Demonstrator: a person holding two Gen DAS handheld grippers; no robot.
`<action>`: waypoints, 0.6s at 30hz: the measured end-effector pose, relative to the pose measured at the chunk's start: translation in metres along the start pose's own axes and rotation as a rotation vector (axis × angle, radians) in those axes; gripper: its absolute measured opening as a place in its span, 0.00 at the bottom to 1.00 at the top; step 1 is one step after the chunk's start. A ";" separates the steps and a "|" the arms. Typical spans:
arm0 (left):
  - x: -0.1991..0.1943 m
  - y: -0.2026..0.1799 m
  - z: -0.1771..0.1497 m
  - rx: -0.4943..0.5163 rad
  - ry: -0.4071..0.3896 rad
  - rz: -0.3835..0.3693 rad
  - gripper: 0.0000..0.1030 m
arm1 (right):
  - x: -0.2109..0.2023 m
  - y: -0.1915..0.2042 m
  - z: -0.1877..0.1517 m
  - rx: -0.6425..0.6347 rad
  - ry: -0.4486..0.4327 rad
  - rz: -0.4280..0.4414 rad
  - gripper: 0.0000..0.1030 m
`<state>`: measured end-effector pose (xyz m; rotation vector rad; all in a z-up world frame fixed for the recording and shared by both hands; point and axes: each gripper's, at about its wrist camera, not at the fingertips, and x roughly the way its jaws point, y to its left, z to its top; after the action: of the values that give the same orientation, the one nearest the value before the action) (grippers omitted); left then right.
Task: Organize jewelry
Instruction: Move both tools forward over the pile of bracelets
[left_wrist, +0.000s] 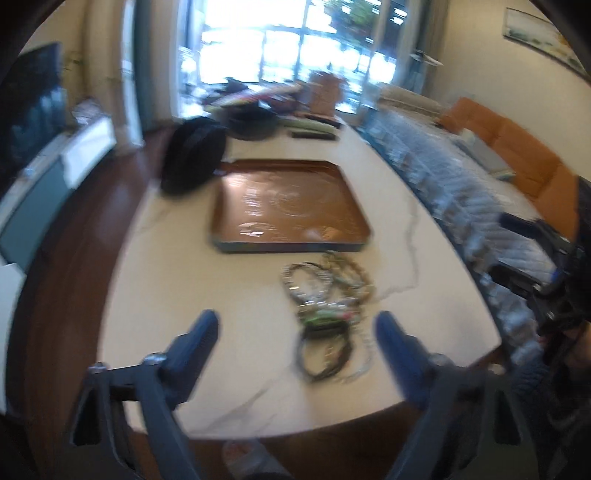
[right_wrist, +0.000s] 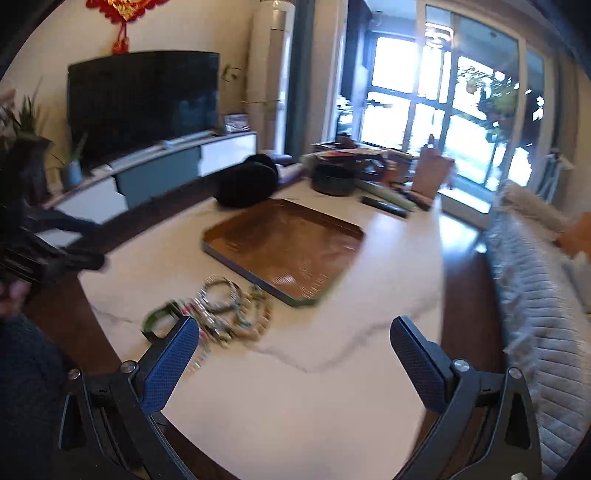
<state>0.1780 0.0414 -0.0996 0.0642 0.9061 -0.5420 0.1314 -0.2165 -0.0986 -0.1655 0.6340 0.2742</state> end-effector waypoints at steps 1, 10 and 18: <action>0.011 -0.001 0.008 0.026 0.024 -0.036 0.61 | 0.009 -0.005 0.007 0.029 0.011 0.048 1.00; 0.066 0.004 0.045 0.120 0.048 -0.184 0.37 | 0.074 -0.041 0.008 0.212 0.065 0.307 0.58; 0.109 0.028 0.022 0.147 0.131 -0.116 0.16 | 0.118 -0.004 -0.002 -0.030 0.175 0.254 0.24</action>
<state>0.2613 0.0139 -0.1733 0.1831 1.0010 -0.7192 0.2227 -0.1966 -0.1713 -0.1380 0.8265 0.5184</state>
